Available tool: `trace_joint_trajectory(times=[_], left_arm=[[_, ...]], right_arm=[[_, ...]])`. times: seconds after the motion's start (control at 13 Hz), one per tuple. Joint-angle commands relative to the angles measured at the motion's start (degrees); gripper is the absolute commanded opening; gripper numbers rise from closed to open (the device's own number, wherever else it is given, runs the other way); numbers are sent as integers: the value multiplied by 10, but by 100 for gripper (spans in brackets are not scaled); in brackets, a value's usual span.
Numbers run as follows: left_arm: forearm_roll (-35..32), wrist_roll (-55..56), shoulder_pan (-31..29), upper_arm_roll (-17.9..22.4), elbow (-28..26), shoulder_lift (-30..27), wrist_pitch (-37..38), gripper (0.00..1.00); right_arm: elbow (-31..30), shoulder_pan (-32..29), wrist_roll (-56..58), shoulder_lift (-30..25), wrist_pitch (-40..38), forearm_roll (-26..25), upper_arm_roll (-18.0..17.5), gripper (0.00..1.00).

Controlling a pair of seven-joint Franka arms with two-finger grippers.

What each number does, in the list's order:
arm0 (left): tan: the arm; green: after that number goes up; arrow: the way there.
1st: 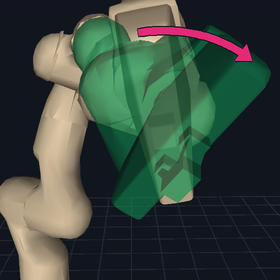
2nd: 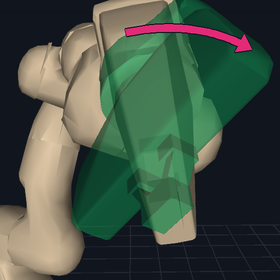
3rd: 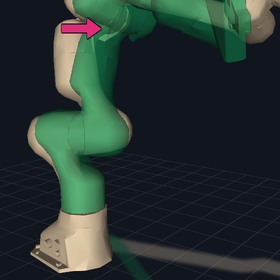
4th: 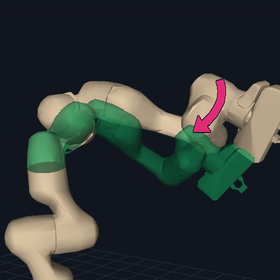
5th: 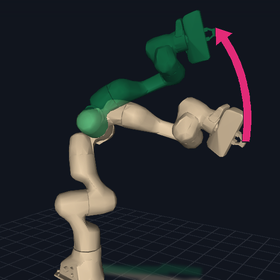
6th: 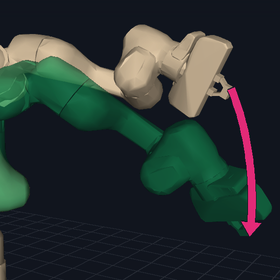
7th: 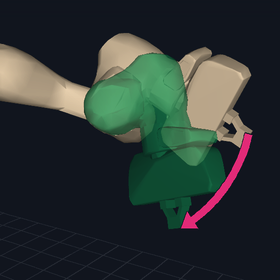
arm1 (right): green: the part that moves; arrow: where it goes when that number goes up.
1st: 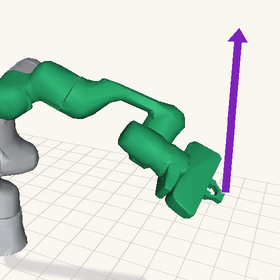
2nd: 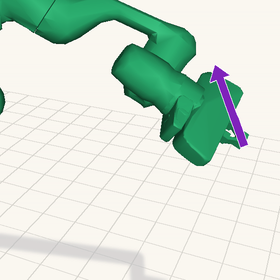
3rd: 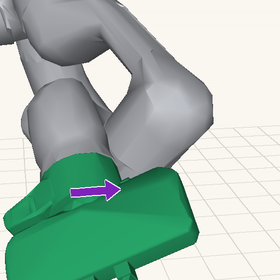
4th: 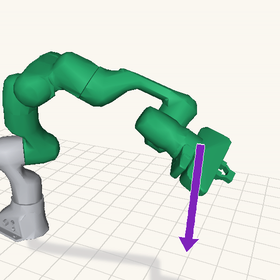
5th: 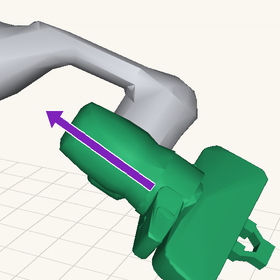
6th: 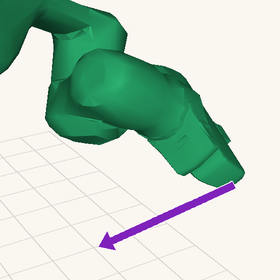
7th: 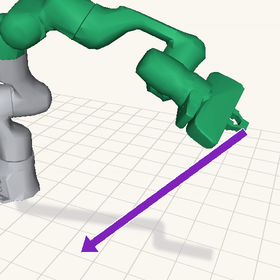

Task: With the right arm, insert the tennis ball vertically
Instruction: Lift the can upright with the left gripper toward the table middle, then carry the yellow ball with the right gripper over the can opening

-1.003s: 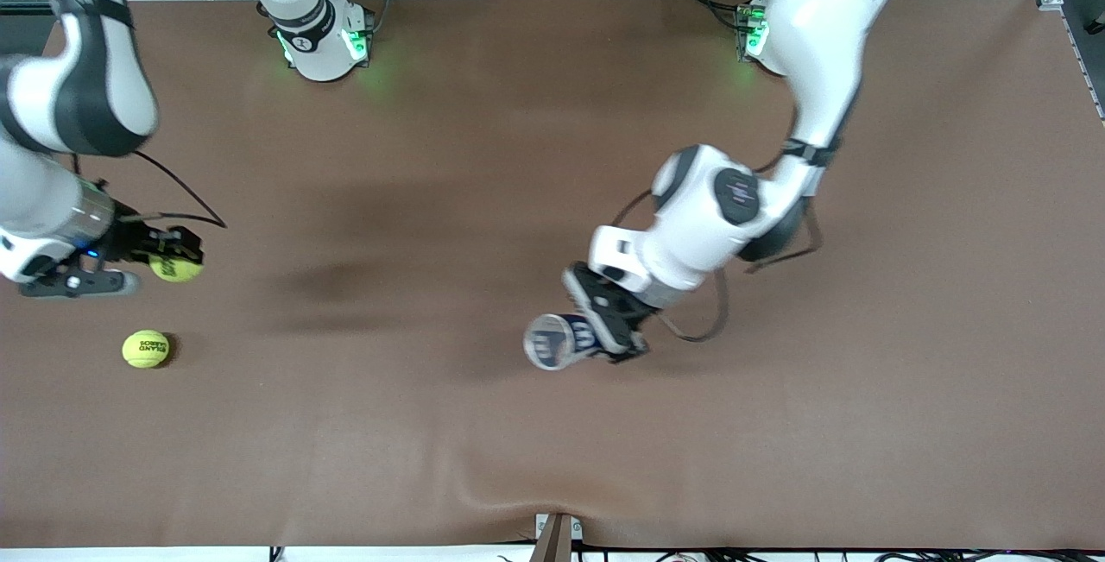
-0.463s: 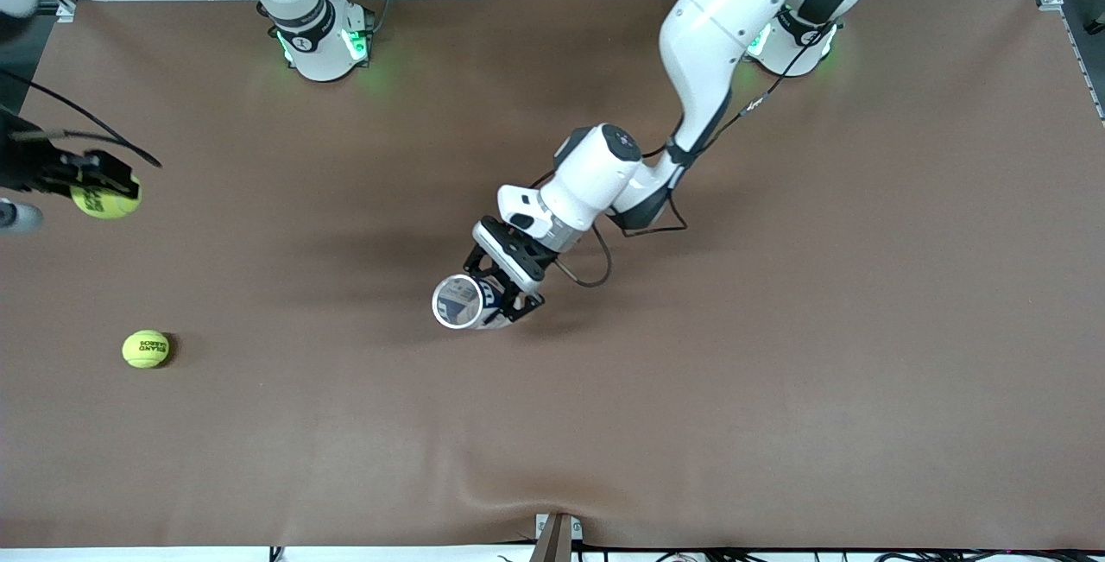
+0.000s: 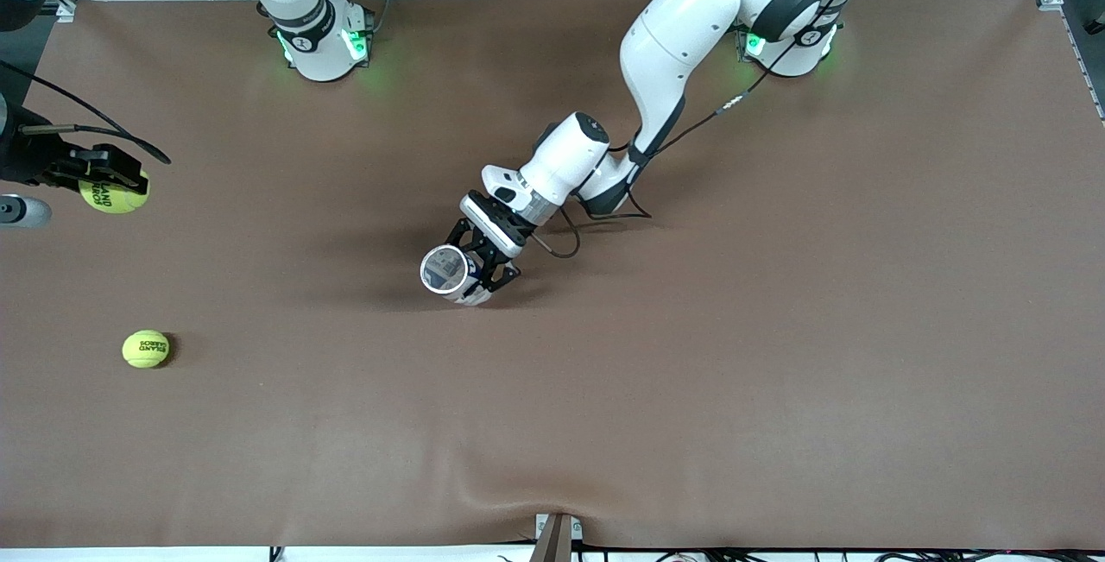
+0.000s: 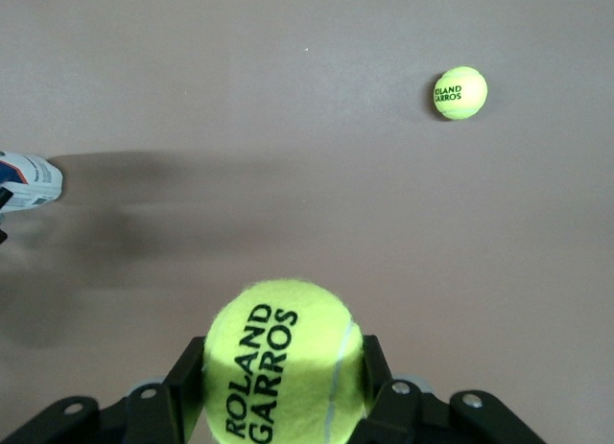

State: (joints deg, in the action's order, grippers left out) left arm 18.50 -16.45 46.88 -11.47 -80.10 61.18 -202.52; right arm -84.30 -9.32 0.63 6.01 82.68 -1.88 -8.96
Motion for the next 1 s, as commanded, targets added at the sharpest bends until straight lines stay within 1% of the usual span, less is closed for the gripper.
trace_joint_trajectory(times=[0.0,0.54,0.69,0.93], left_arm=[[10,2,10,7,21,17,-10,49],[11,3,15,7,26,24,-10,52],[11,3,15,7,26,24,-10,52],[11,3,15,7,26,23,-10,53]], right_arm=[[12,3,-8,4,-7,3,1,0],[10,4,-10,4,-8,5,0,0],[11,25,-47,4,-5,7,-2,0],[9,61,-131,12,26,39,-1,0]])
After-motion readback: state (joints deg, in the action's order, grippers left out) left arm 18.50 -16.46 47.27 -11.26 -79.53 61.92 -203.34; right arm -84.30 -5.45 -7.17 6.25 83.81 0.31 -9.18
